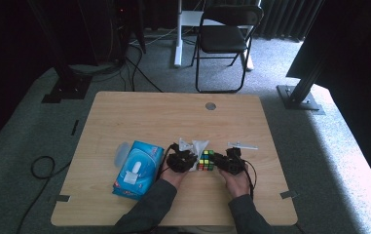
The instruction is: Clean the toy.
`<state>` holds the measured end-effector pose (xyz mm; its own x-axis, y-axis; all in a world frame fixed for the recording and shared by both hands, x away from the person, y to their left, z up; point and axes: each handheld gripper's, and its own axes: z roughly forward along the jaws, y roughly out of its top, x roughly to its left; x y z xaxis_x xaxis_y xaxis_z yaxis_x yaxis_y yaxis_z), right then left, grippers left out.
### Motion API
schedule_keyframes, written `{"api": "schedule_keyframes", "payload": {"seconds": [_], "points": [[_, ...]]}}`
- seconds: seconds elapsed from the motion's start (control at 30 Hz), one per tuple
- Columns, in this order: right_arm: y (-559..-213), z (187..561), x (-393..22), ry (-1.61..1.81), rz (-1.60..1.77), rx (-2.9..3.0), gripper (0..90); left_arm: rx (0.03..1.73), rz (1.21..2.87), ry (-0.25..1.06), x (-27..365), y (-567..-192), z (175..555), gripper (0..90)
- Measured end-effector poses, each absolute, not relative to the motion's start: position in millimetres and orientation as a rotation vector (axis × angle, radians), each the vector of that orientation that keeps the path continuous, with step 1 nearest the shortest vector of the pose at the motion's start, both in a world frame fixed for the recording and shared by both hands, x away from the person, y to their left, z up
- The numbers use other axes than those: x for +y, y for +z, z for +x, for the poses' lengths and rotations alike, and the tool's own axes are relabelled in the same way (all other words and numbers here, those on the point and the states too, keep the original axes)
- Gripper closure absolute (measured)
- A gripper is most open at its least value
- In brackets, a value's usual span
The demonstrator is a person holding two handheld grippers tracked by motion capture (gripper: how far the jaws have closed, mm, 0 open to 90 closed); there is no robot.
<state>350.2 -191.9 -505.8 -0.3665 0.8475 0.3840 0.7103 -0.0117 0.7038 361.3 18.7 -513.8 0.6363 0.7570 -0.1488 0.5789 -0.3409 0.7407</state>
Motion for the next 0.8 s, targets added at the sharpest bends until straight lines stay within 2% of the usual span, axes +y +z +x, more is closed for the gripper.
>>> {"api": "schedule_keyframes", "payload": {"seconds": [0.27,0.47,0.8], "points": [[-506,350,-192,1.324,1.672,2.092,68.4,1.072,2.137,0.278,13,-535,365,84.1],[-506,350,-192,1.325,1.673,2.090,68.4,1.057,2.149,0.297,12,-536,365,83.9],[-507,350,-193,1.335,1.673,2.091,68.2,1.085,2.017,0.273,28,-507,361,82.9]]}}
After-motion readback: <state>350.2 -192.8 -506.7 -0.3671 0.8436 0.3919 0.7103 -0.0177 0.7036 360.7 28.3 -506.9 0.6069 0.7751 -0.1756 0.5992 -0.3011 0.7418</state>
